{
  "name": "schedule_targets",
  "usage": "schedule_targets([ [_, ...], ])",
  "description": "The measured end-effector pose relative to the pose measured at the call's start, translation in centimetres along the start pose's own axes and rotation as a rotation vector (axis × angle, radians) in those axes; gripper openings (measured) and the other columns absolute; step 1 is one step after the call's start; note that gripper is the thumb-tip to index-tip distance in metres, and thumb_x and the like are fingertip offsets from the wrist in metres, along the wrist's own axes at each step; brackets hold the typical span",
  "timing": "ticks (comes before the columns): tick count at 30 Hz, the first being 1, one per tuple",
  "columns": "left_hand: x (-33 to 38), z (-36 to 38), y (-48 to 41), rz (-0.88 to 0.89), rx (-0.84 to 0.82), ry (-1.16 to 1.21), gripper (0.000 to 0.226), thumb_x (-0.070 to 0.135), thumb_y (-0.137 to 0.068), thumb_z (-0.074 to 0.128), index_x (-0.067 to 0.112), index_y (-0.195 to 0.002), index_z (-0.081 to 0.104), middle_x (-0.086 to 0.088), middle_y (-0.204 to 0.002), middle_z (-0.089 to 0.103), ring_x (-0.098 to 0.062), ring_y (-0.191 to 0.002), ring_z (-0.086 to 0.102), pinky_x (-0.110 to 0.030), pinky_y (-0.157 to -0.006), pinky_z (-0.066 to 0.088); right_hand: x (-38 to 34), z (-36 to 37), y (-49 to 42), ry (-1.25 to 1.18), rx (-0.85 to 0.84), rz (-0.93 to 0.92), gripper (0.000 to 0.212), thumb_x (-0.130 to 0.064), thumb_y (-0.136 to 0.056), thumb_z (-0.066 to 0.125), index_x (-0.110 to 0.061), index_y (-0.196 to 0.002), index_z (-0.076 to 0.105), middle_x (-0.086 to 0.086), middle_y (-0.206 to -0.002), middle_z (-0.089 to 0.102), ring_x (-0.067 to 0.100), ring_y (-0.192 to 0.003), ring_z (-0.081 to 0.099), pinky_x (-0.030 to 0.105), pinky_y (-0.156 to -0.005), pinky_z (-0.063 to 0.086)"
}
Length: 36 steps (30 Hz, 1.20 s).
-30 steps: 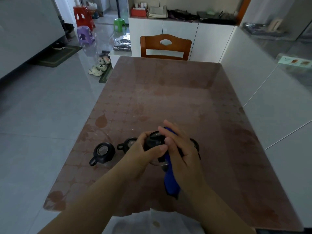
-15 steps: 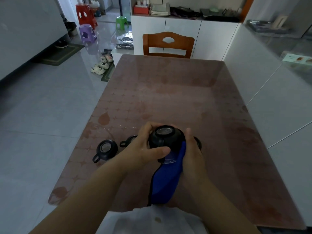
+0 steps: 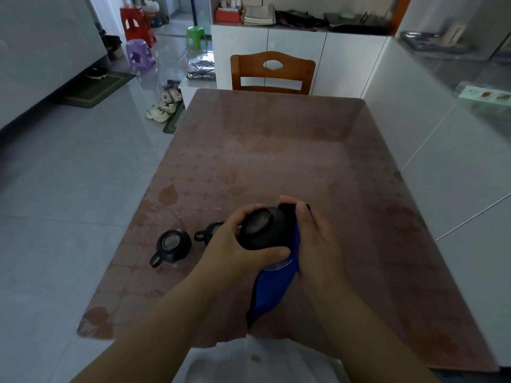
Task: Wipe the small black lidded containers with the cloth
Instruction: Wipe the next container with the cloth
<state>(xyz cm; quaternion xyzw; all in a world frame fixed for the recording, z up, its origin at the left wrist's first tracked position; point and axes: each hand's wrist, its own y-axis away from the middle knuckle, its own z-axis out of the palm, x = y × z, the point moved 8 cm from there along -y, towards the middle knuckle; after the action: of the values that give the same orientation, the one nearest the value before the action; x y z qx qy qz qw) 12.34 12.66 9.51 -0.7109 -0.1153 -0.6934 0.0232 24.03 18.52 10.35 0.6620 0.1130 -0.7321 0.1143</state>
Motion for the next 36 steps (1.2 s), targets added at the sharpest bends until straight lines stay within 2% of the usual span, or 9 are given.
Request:
schedule_targets([
  [3, 0.8, -0.4, -0.1, 0.058, -0.006, -0.161, 0.067, 0.011, -0.062, 0.084, 0.035, -0.115, 0.050, 0.021, -0.110, 0.056, 0.012, -0.094, 0.059, -0.003, -0.072, 0.048, -1.4, -0.3, -0.5, 0.091, -0.075, -0.111, 0.038, -0.056, -0.085, 0.040, -0.034, -0.099, 0.068, -0.007, -0.100, 0.072, 0.013, -0.099, 0.066, 0.032, -0.086, 0.055],
  [7, 0.6, -0.4, -0.6, 0.071, -0.071, -0.229, 0.090, 0.017, -0.057, 0.087, 0.031, -0.130, 0.036, 0.016, -0.120, 0.054, -0.001, -0.102, 0.062, -0.019, -0.084, 0.054, -2.6, 3.0, 0.4, 0.364, -0.379, -0.315, 0.025, -0.042, -0.091, 0.044, -0.034, -0.102, 0.065, -0.026, -0.119, 0.058, -0.009, -0.118, 0.050, 0.012, -0.097, 0.040],
  [11, 0.7, 0.0, -0.5, 0.104, -0.133, -0.254, 0.104, 0.012, -0.058, 0.086, 0.030, -0.140, 0.025, 0.017, -0.121, 0.051, 0.002, -0.103, 0.062, -0.017, -0.081, 0.053, -1.5, 3.8, 0.3, 0.531, -0.456, -0.419, 0.034, -0.045, -0.093, 0.042, -0.030, -0.115, 0.062, -0.021, -0.134, 0.047, 0.001, -0.136, 0.034, 0.028, -0.114, 0.028],
  [15, 0.2, 0.1, -0.3, 0.100, -0.163, -0.194, 0.112, -0.003, -0.061, 0.083, 0.034, -0.143, 0.018, 0.004, -0.119, 0.057, -0.006, -0.105, 0.064, -0.026, -0.085, 0.055, -0.9, 3.1, -0.1, 0.473, -0.511, -0.344, 0.026, -0.033, -0.094, 0.045, -0.035, -0.115, 0.061, -0.021, -0.141, 0.040, 0.000, -0.137, 0.032, 0.038, -0.115, 0.029],
  [20, -0.8, 0.7, -0.1, 0.036, -0.207, -0.110, 0.114, -0.008, -0.063, 0.080, 0.050, -0.138, 0.016, 0.001, -0.121, 0.056, -0.009, -0.107, 0.063, -0.030, -0.090, 0.054, 0.0, 1.5, 0.1, 0.246, -0.458, -0.162, 0.025, -0.022, -0.095, 0.046, -0.026, -0.107, 0.067, -0.018, -0.139, 0.048, -0.003, -0.127, 0.045, 0.016, -0.098, 0.043],
  [25, -2.3, -0.3, -0.6, -0.100, -0.129, 0.060, 0.106, 0.014, -0.052, 0.087, 0.064, -0.125, 0.029, 0.003, -0.128, 0.056, -0.013, -0.111, 0.063, -0.039, -0.096, 0.052, 2.0, -1.7, -0.1, -0.090, -0.118, 0.103, 0.048, -0.050, -0.084, 0.041, -0.022, -0.110, 0.069, -0.007, -0.118, 0.069, 0.014, -0.112, 0.063, 0.041, -0.100, 0.049],
  [29, -2.7, -0.7, -0.8, -0.135, -0.103, 0.136, 0.104, 0.021, -0.045, 0.085, 0.059, -0.127, 0.034, -0.003, -0.129, 0.057, -0.022, -0.110, 0.064, -0.046, -0.094, 0.052, -0.4, 1.6, 1.0, 0.285, -0.318, -0.075, 0.031, -0.054, -0.094, 0.031, -0.048, -0.118, 0.050, -0.029, -0.131, 0.047, -0.012, -0.125, 0.042, 0.006, -0.100, 0.034],
  [32, -2.3, -0.4, -0.8, -0.108, -0.125, 0.208, 0.107, 0.016, -0.046, 0.084, 0.049, -0.135, 0.034, -0.006, -0.121, 0.062, -0.023, -0.103, 0.068, -0.034, -0.082, 0.058, -0.4, 2.7, 0.8, 0.318, -0.389, -0.074, 0.032, -0.044, -0.094, 0.031, -0.049, -0.123, 0.043, -0.031, -0.139, 0.034, -0.025, -0.124, 0.028, -0.003, -0.095, 0.026],
  [36, -1.6, -0.1, -0.6, -0.086, -0.196, 0.264, 0.120, 0.025, -0.036, 0.095, 0.043, -0.138, 0.033, -0.005, -0.115, 0.067, -0.026, -0.104, 0.067, -0.029, -0.077, 0.057, 1.0, 1.5, 0.4, -0.044, -0.350, 0.112, 0.042, -0.051, -0.090, 0.035, -0.039, -0.123, 0.057, -0.009, -0.142, 0.047, 0.007, -0.127, 0.049, 0.027, -0.106, 0.041],
])
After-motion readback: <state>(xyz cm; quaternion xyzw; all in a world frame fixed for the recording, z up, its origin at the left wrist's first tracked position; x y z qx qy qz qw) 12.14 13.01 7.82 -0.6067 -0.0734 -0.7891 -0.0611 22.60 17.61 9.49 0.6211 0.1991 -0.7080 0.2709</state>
